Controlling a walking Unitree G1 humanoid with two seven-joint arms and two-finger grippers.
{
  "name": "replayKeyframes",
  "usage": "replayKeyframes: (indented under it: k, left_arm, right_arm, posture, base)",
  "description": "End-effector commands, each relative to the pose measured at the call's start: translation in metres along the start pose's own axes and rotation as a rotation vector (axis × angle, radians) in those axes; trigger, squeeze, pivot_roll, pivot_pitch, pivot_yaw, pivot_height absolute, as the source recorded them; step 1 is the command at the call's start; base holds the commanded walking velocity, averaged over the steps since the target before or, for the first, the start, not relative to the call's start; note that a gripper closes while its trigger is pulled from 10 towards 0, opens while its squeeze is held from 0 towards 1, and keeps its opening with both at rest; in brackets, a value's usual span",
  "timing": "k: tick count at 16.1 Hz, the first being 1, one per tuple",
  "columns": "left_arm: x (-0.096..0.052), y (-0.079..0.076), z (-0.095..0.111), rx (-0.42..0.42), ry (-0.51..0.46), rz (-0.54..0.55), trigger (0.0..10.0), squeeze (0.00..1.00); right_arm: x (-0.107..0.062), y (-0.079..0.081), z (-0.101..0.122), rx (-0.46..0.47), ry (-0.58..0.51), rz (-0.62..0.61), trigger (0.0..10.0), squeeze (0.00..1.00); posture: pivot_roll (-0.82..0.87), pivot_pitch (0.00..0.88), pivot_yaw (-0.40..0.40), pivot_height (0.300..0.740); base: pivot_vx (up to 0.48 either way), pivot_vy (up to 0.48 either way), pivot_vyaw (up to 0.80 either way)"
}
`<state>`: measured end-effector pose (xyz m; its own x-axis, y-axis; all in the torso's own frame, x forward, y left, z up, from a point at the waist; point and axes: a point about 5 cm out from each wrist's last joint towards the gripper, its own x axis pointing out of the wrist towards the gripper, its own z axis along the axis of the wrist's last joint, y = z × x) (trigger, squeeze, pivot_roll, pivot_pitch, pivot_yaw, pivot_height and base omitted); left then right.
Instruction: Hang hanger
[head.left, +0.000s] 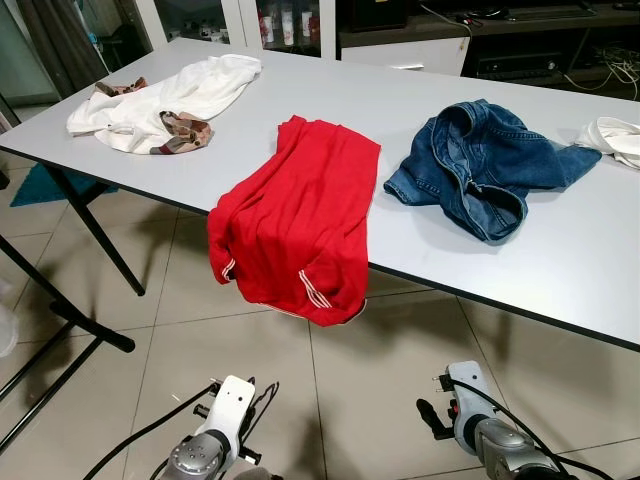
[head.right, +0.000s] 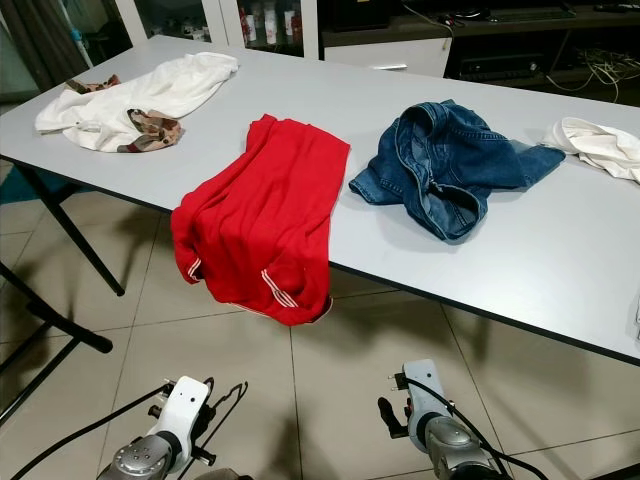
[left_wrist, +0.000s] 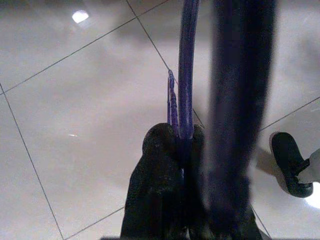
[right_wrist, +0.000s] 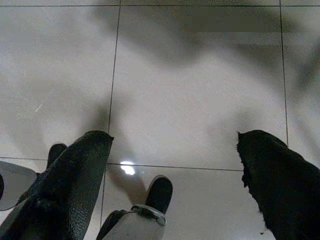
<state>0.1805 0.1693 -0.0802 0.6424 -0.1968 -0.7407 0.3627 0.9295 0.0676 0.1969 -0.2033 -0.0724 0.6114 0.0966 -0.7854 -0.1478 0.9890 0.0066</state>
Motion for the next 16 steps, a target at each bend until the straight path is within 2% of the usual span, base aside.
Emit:
replayKeyframes:
  k: [1,3,5,8,10,11,12,14,15,16]
  left_arm:
    - [0.000,0.003,0.000,0.000,0.011,0.006,10.0,0.00]
    - [0.000,0.003,-0.003,-0.055,0.030,0.015,10.0,0.00]
    - [-0.001,0.003,-0.005,-0.068,0.040,0.012,10.0,0.00]
    - [-0.002,0.001,-0.008,-0.017,0.051,-0.009,10.0,0.00]
    - [-0.002,0.002,-0.006,-0.018,0.038,-0.010,10.0,0.00]
    - [-0.001,0.002,-0.005,0.018,0.041,-0.024,10.0,0.00]
    - [-0.001,0.000,-0.005,0.075,0.046,-0.047,10.0,0.00]
    - [-0.001,-0.003,-0.005,0.137,0.049,-0.074,10.0,0.00]
    - [-0.002,-0.002,-0.007,0.192,0.051,-0.084,10.0,0.00]
    - [-0.003,-0.001,-0.007,0.212,0.050,-0.081,10.0,0.00]
  right_arm:
    - [0.001,0.002,0.001,-0.011,-0.007,0.005,10.0,0.00]
    - [0.001,0.003,-0.001,-0.023,0.002,0.010,10.0,0.00]
    - [0.000,0.004,-0.001,-0.021,0.002,0.012,10.0,0.00]
    - [0.000,0.004,-0.003,-0.032,0.010,0.014,10.0,0.00]
    - [0.000,0.007,-0.004,-0.087,0.020,0.030,10.0,0.00]
    - [0.000,0.012,-0.007,-0.190,0.027,0.059,10.0,0.00]
    - [0.000,0.017,-0.009,-0.339,0.012,0.097,10.0,0.00]
    - [-0.001,0.017,-0.006,-0.407,-0.018,0.114,10.0,0.00]
    - [-0.003,0.013,-0.003,-0.473,-0.051,0.142,10.0,0.00]
    - [-0.004,0.011,-0.001,-0.490,-0.060,0.147,10.0,0.00]
  posture:
    - [-0.10,0.000,0.085,0.736]
    - [-0.10,0.000,0.084,0.736]
    - [-0.10,0.000,0.084,0.736]
    - [-0.11,0.000,0.090,0.736]
    - [-0.11,0.000,0.091,0.736]
    - [-0.11,0.000,0.093,0.736]
    - [-0.11,0.000,0.096,0.736]
    - [-0.11,0.000,0.099,0.736]
    - [-0.11,0.000,0.099,0.736]
    - [-0.11,0.000,0.099,0.736]
  base:
    - [0.000,0.000,0.00]
    - [0.000,0.000,0.00]
    - [0.000,0.000,0.00]
    - [0.000,0.000,0.00]
    - [0.000,0.000,0.00]
    - [0.000,0.000,0.00]
    - [0.000,0.000,0.00]
    - [0.000,0.000,0.00]
    - [0.000,0.000,0.00]
    - [0.000,0.000,0.00]
